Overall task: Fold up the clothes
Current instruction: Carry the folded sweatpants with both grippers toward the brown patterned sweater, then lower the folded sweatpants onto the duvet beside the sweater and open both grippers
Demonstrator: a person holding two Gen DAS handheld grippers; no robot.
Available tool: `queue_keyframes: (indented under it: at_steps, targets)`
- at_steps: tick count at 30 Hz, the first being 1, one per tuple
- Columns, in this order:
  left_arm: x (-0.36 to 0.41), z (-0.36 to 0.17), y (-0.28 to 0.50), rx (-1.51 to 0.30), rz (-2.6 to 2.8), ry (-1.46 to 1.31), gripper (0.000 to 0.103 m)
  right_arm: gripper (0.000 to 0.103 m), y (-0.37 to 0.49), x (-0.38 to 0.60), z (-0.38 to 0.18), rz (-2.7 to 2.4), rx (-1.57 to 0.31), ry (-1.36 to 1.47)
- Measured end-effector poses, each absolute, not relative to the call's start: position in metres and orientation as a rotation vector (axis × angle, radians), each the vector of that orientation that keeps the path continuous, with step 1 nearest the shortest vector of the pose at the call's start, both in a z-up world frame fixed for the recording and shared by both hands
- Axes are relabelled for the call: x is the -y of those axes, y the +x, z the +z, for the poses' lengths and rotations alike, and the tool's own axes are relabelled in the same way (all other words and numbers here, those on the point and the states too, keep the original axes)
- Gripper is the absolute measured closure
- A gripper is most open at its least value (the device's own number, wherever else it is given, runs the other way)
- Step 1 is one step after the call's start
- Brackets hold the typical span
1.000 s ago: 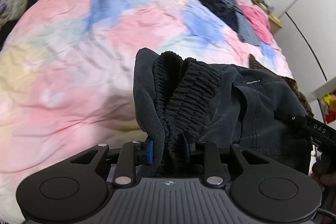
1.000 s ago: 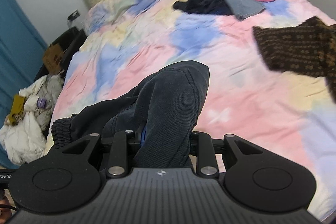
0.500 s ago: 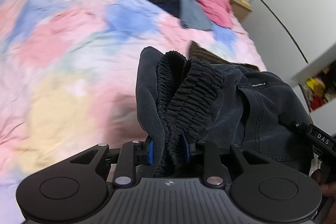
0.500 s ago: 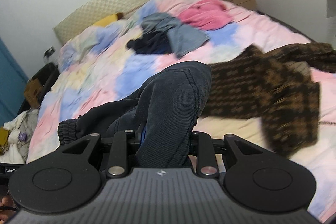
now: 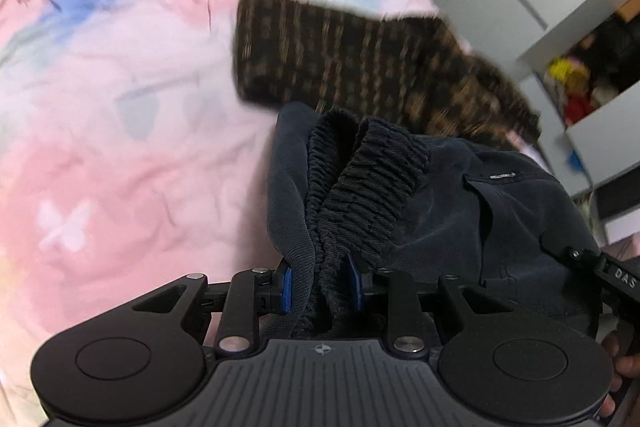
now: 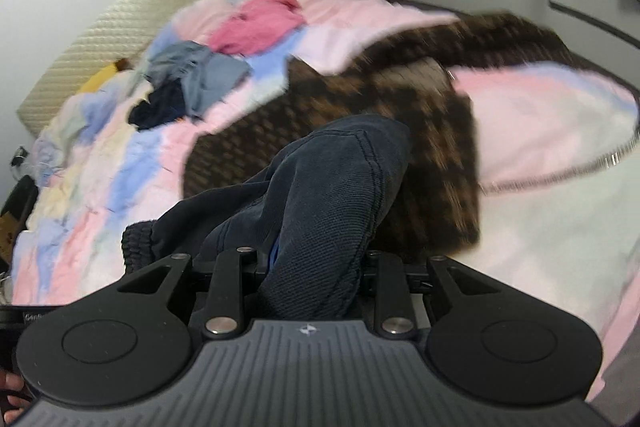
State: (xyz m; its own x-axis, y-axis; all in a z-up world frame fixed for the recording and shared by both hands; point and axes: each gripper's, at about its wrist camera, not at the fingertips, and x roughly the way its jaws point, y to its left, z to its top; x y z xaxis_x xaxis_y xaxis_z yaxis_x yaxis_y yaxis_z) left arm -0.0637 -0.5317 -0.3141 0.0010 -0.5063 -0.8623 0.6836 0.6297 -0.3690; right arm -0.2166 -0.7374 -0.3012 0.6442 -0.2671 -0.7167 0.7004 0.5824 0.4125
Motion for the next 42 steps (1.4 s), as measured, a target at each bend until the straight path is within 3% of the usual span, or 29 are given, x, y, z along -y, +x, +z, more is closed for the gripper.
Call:
queue_keyframes:
  at_steps: [5,11,16,18,21,42]
  targets:
    - [0.534,-0.361,-0.046,-1.308,-0.937,0.24,0.072,0.073,-0.229,0.734,-0.355,-0.674,-0.681,0.816]
    - [0.534,-0.373,-0.04,-1.339,-0.909,0.21,0.06,0.067,-0.235,0.741,-0.382,-0.717,-0.686,0.872]
    - [0.523,-0.351,-0.046,-1.341,-0.879,0.238,0.04,0.055,-0.237,0.739,-0.367,-0.715,-0.708,0.881]
    - [0.513,-0.339,-0.049,-1.345,-0.873,0.234,0.031,0.046,-0.239,0.735,-0.357,-0.733,-0.714,0.874]
    - [0.498,-0.314,-0.054,-1.323,-0.887,0.208,0.023,0.038,-0.246,0.727,-0.339,-0.76,-0.715,0.858]
    - [0.411,-0.1,-0.143,-0.98,-1.055,0.232,0.021,0.036,-0.301,0.606,-0.136,-0.761,-0.53,0.642]
